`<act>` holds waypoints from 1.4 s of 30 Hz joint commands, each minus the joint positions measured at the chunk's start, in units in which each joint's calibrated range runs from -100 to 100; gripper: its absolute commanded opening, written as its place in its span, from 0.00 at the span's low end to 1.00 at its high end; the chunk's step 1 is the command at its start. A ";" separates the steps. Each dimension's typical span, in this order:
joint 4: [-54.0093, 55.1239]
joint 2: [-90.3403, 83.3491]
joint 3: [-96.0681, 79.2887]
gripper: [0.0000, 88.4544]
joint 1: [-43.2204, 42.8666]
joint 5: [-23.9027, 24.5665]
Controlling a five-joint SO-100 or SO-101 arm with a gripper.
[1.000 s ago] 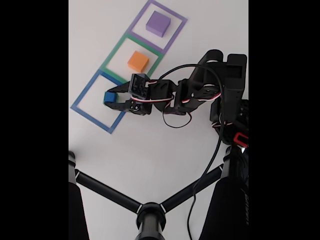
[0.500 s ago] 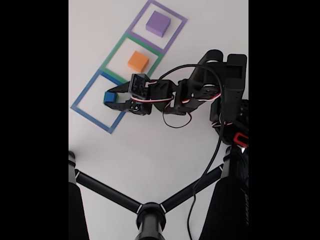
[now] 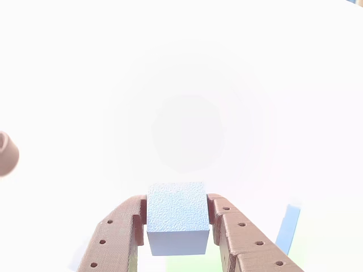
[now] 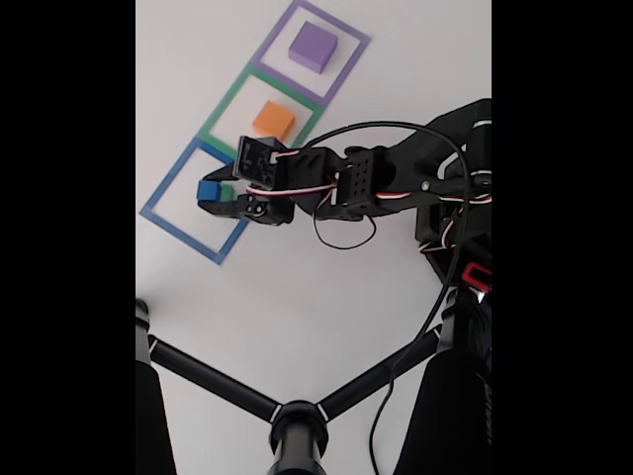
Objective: Tower of hanoi
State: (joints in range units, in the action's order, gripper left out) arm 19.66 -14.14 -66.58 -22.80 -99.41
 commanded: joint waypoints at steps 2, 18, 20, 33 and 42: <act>-26.63 -14.81 11.13 0.05 1.32 -0.59; -88.25 -21.43 58.31 0.05 11.49 -0.59; -92.38 -21.43 62.22 0.05 13.79 -0.59; -101.93 -21.35 70.58 0.05 27.98 -0.59; -101.12 -20.78 69.85 0.05 39.48 -0.59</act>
State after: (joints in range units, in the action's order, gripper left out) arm -82.18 -32.97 1.13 12.48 -100.00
